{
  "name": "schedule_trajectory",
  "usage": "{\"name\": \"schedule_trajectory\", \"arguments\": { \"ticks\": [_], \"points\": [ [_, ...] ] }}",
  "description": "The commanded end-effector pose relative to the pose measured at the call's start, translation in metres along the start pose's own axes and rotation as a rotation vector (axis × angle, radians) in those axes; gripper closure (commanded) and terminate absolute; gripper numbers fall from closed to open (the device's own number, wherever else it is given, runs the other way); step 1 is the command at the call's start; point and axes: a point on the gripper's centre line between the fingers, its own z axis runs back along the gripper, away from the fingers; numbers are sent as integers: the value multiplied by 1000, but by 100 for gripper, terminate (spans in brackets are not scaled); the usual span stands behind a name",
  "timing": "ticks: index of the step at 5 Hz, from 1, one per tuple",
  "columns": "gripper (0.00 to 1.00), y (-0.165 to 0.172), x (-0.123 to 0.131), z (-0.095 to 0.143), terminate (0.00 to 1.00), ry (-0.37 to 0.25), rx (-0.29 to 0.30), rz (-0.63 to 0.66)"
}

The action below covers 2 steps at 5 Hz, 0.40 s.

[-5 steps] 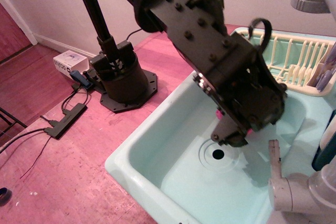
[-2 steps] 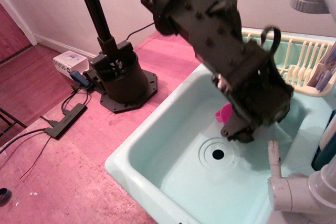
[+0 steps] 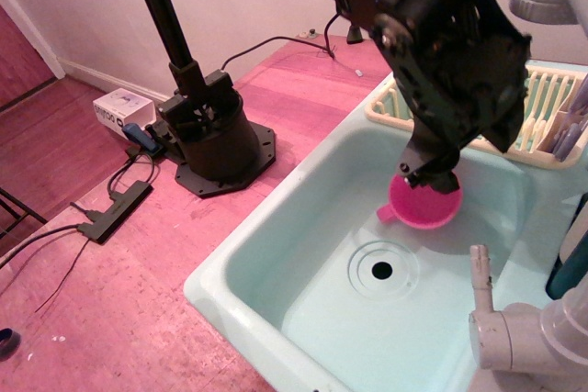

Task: Flip cup upright

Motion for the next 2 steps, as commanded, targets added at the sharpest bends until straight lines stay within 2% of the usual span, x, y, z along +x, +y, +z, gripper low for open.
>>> {"name": "schedule_trajectory", "arguments": {
  "ticks": [1, 2],
  "points": [
    [100, -5, -5, 15, 0, 53, -25, 38],
    [100, 2, -19, 7, 0, 71, 0, -10]
  ]
}}
